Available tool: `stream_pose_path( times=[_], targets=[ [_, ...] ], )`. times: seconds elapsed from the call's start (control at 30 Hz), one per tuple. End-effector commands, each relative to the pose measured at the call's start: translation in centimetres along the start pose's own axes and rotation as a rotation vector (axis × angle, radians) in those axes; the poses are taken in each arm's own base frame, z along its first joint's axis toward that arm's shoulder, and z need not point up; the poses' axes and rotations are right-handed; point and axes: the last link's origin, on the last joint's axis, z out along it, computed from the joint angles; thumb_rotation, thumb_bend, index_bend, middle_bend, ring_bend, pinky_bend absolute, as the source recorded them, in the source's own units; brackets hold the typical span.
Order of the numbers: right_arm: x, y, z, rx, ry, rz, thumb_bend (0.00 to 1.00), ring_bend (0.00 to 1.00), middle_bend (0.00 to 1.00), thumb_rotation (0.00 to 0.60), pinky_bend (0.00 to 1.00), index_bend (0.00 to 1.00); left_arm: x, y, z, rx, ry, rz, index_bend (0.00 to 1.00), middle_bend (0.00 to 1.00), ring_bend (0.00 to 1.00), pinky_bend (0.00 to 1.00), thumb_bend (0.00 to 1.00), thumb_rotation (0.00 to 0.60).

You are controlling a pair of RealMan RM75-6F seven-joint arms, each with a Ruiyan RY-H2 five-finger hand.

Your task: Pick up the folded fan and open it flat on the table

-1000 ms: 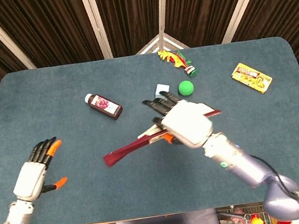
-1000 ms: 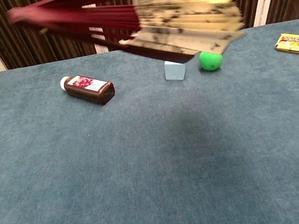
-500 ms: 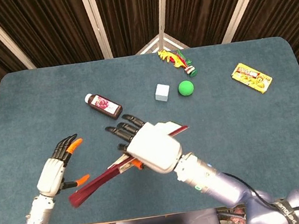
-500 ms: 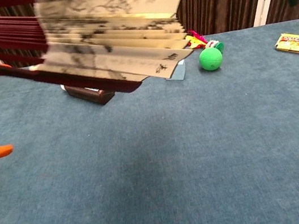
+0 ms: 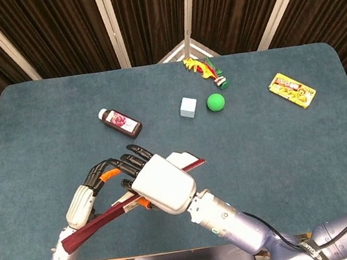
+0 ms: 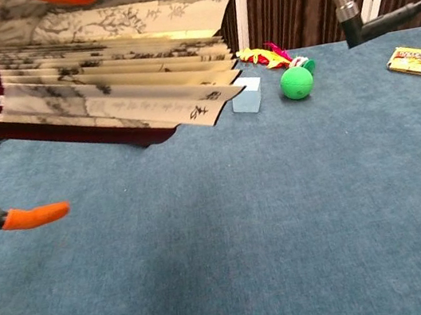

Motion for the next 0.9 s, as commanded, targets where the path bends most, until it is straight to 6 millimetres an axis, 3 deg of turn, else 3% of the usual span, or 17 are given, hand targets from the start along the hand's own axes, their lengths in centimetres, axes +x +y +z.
stream_pose_path(
  times=[0.03,0.63,0.9],
  targets=[
    [-0.1,0.0,0.0,-0.004,-0.003,0.0,0.43,0.22,0.18,0.6,0.16,0.84,-0.9,0.7,0.5,-0.031,0.01,-0.041,0.22,0.03,0.0,0.0,0.14,0.6],
    [-0.5,0.2,-0.8,-0.003,-0.026,-0.002,0.43,0.22,0.18,0.6,0.16,0.85,-4.2,2.5,3.2,-0.106,0.084,-0.068,0.32,0.12,0.0,0.01,0.24,0.6],
    [-0.3,0.3,-1.0,-0.006,-0.024,0.002,0.43,0.22,0.18,0.6,0.16,0.85,-4.9,2.4,3.9,-0.103,0.087,-0.056,0.5,0.25,0.0,0.09,0.37,0.6]
  ],
)
